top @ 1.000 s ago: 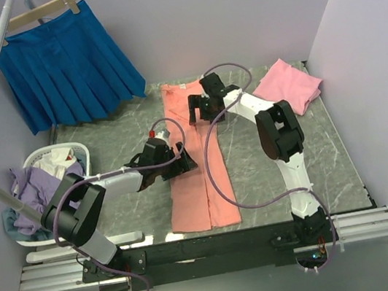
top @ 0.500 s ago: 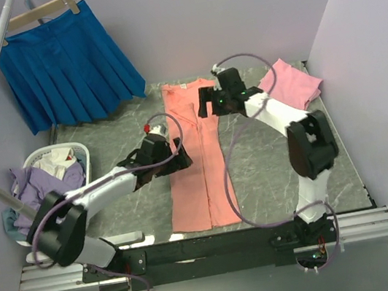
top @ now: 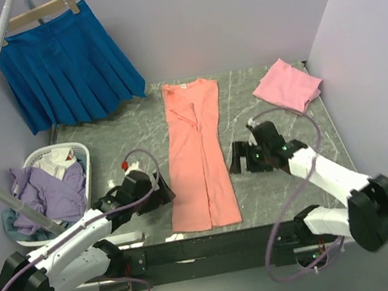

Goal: Fold and stack the t-shirts
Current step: Grab the bottom of the folded rectangular tshirt with both arms

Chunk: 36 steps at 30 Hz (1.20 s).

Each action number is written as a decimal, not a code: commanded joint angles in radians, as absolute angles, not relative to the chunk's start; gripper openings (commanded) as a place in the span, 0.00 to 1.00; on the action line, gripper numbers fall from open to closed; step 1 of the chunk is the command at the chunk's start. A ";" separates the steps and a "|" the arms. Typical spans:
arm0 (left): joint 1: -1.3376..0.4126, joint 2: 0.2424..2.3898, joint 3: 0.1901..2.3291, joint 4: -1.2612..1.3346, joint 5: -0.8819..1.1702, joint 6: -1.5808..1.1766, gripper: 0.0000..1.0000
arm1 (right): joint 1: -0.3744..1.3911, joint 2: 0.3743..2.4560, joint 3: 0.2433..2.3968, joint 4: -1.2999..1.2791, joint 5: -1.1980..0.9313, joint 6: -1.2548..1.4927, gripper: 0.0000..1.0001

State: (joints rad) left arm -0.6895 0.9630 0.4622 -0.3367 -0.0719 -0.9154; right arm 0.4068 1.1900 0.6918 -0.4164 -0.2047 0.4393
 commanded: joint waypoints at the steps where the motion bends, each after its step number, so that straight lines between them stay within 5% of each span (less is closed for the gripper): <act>1: -0.756 0.887 0.397 -0.368 -0.046 -1.057 0.96 | 0.472 0.999 0.574 -0.440 -0.262 0.575 0.98; 14: -1.034 0.908 0.288 -0.368 -0.075 -1.281 0.94 | 0.742 0.842 0.347 -0.469 -0.235 0.853 0.78; 30: -1.101 1.003 0.273 -0.428 -0.153 -1.368 0.82 | 0.804 1.091 0.353 -0.290 -0.256 0.882 0.46; 36: -1.104 0.873 0.256 -0.558 -0.149 -1.402 0.81 | 0.816 1.071 0.377 -0.357 -0.212 0.887 0.48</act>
State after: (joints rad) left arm -1.0969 0.9142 0.3172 -0.2832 -0.1154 -1.3827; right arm 0.8032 1.0756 0.3622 -0.2737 -0.2848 0.8871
